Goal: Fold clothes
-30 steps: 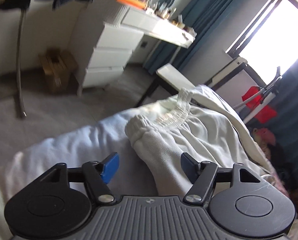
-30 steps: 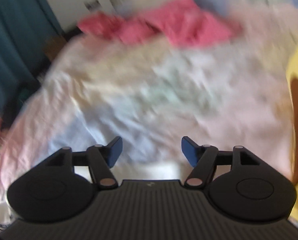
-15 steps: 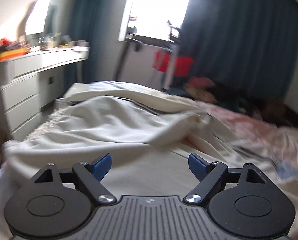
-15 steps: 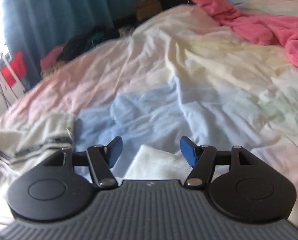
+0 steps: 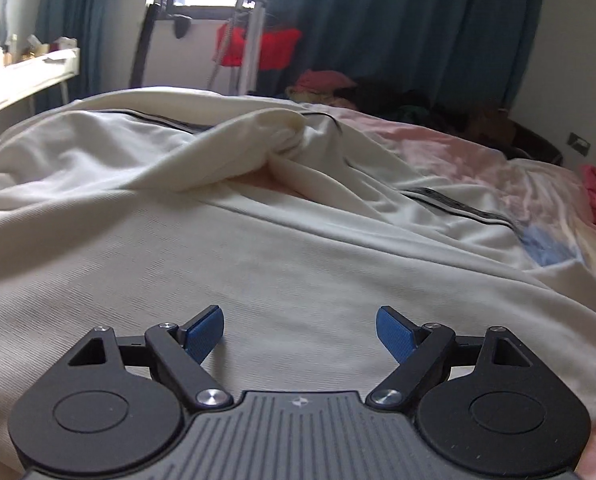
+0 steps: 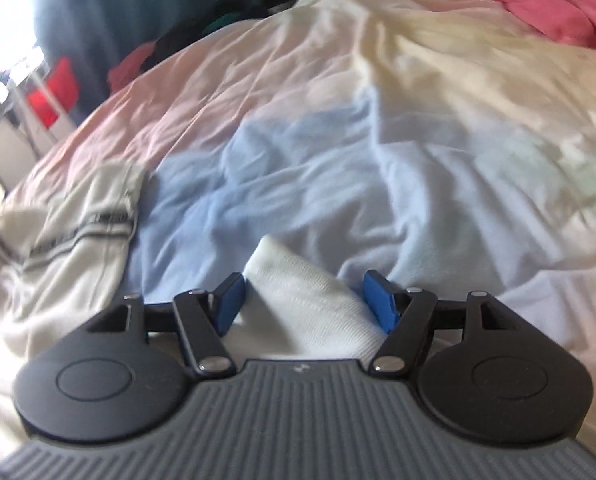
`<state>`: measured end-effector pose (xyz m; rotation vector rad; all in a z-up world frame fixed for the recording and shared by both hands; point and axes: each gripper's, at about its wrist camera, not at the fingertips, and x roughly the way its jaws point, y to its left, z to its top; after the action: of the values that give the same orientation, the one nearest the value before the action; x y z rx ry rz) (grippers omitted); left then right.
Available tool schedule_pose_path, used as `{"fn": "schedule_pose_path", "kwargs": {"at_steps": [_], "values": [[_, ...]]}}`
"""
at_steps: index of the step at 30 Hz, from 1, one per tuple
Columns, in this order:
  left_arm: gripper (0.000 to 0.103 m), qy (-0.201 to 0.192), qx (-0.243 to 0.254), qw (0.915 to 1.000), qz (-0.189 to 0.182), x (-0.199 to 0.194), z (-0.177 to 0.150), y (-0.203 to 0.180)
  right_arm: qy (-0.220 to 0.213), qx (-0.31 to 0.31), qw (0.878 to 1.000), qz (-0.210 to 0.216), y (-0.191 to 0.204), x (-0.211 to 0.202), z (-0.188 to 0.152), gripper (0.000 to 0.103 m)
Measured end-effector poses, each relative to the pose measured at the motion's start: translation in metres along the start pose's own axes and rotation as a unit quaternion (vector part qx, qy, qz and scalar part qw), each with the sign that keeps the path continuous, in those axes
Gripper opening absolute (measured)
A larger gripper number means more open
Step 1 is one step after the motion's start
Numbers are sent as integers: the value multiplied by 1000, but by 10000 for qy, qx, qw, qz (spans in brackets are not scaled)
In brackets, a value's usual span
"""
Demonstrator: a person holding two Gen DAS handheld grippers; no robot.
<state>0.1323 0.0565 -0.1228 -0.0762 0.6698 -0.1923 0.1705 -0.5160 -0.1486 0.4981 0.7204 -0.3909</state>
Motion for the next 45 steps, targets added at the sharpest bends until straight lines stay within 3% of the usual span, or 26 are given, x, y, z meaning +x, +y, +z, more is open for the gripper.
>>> {"fn": "schedule_pose_path", "kwargs": {"at_steps": [1, 4, 7, 9, 13, 19, 21, 23, 25, 35, 45], "values": [[85, -74, 32, 10000, 31, -2, 1, 0, -2, -119, 9999, -34, 3, -1, -1, 59], [85, -125, -60, 9999, -61, -8, 3, 5, -8, -475, 9988, -137, 13, -5, -2, 17], [85, -24, -262, 9996, -136, -9, 4, 12, -495, -590, 9958, -485, 17, -26, 4, 13], [85, -33, -341, 9993, -139, -11, 4, 16, -824, -137, 9948, -588, 8, -40, 11, 13], [85, -173, -403, 9990, -108, -16, 8, 19, -557, 549, 9929, -897, -19, -26, 7, 13], [84, -373, -439, 9983, -88, -27, 18, 24, -687, 207, 9924, -995, -11, -24, -3, 24], [84, -427, -398, 9983, -84, -31, 20, 24, -799, 295, 9916, -972, -3, -34, -2, 38], [84, -496, -336, 9982, -100, -35, 22, 23, -910, 383, 9906, -950, 4, -45, -2, 72], [84, -573, -284, 9979, -99, -40, 25, 24, -1017, 409, 9905, -830, 14, -62, -3, 82], [86, -834, 86, 9964, 118, -75, 21, 19, -1295, -12, 9911, 320, 90, -150, -37, 82], [87, -852, -64, 9963, 33, -95, 19, 26, -956, -524, 9862, 1246, 137, -178, -102, 82]]}}
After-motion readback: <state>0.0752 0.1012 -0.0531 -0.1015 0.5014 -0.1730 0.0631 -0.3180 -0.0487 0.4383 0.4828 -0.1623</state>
